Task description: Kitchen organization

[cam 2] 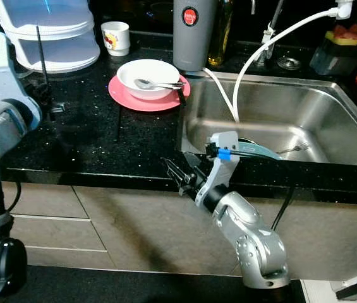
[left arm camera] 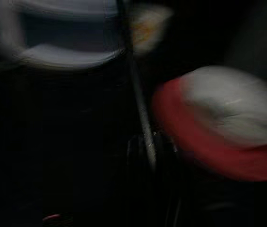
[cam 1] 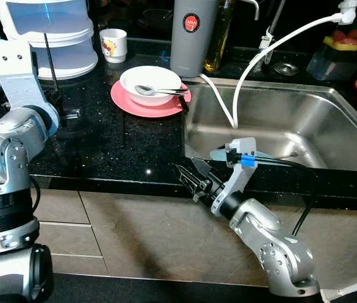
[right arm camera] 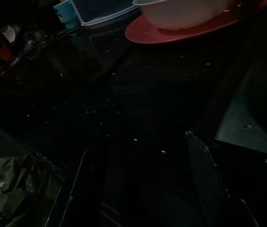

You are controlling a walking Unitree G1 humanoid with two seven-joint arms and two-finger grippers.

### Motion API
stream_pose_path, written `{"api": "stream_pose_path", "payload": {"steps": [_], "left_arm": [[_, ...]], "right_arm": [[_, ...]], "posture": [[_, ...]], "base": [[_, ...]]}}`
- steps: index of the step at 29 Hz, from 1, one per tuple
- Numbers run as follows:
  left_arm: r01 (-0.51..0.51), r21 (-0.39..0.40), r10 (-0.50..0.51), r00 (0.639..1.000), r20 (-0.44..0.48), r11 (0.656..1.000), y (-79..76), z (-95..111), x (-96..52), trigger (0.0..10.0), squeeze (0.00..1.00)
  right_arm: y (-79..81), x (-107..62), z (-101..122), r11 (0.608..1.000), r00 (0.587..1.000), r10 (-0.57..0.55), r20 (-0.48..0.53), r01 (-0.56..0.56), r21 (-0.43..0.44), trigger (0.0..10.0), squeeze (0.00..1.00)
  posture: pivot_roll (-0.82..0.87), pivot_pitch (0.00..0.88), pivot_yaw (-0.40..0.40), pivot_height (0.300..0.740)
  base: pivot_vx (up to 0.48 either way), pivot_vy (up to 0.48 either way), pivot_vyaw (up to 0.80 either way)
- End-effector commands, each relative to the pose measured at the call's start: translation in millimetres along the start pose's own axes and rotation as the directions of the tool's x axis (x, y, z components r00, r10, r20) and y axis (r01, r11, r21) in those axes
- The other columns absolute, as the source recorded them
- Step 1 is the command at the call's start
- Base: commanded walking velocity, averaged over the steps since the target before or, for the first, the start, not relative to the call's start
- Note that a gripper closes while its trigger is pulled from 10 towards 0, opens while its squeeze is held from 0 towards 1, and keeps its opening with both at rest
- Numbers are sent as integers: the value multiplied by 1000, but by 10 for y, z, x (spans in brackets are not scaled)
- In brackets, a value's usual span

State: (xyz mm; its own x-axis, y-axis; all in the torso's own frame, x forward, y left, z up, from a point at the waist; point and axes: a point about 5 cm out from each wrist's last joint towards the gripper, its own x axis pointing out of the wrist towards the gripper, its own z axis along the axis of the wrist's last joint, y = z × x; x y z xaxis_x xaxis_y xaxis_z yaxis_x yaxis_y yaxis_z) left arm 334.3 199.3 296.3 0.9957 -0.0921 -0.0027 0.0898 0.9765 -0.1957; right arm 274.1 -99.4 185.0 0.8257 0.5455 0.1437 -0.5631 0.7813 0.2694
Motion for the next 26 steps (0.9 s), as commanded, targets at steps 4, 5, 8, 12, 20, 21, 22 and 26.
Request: {"api": "stream_pose_path", "payload": {"steps": [4, 5, 8, 12, 20, 21, 22, 26], "left_arm": [[342, -82, -332, 937, 111, 936, -456, 137, -103, 0, 0], [342, -82, -332, 937, 111, 936, -456, 137, -103, 0, 0], [510, -57, -502, 857, 113, 858, -701, 108, -222, 0, 0], [524, -51, -517, 850, 102, 850, -722, 84, -231, 0, 0], [537, -43, -532, 841, 94, 842, -718, 76, -237, 3647, 0], [541, -38, -536, 839, 90, 840, -726, 68, -239, 5020, 0], [538, -30, -535, 841, 82, 842, -729, 55, -235, 6824, 0], [524, 15, -524, 851, 28, 852, -728, -51, -197, 10000, 0]], "right_arm": [[-75, -7, -62, 998, 998, -57, -32, 58, 30, 10000, 0], [-75, -7, -62, 998, 998, -57, -32, 58, 30, 10000, 0], [-118, -8, -44, 995, 995, -94, -17, 94, 25, 10000, 0], [-134, -12, -27, 994, 994, -108, -1, 108, 25, 10000, 0], [-212, -20, 25, 987, 986, -163, 36, 162, 17, 10000, 0], [-219, -19, 31, 986, 985, -167, 39, 166, 15, 10000, 0], [-224, -17, 38, 986, 985, -168, 43, 168, 14, 10000, 0], [-210, -16, 77, 989, 987, -146, 61, 146, 14, 10000, 0]], "posture": [[101, 45, -44, 740], [101, 45, -44, 740], [99, 44, -42, 740], [98, 38, -40, 740], [99, 25, -41, 740], [99, 25, -41, 740], [97, 22, -41, 740], [91, 22, -39, 740]], "base": [[0, 0, -148], [0, 0, -594], [0, 0, -800], [0, 0, -800], [0, 0, -800], [0, 0, -800], [0, 0, -800], [0, 0, -800]]}}
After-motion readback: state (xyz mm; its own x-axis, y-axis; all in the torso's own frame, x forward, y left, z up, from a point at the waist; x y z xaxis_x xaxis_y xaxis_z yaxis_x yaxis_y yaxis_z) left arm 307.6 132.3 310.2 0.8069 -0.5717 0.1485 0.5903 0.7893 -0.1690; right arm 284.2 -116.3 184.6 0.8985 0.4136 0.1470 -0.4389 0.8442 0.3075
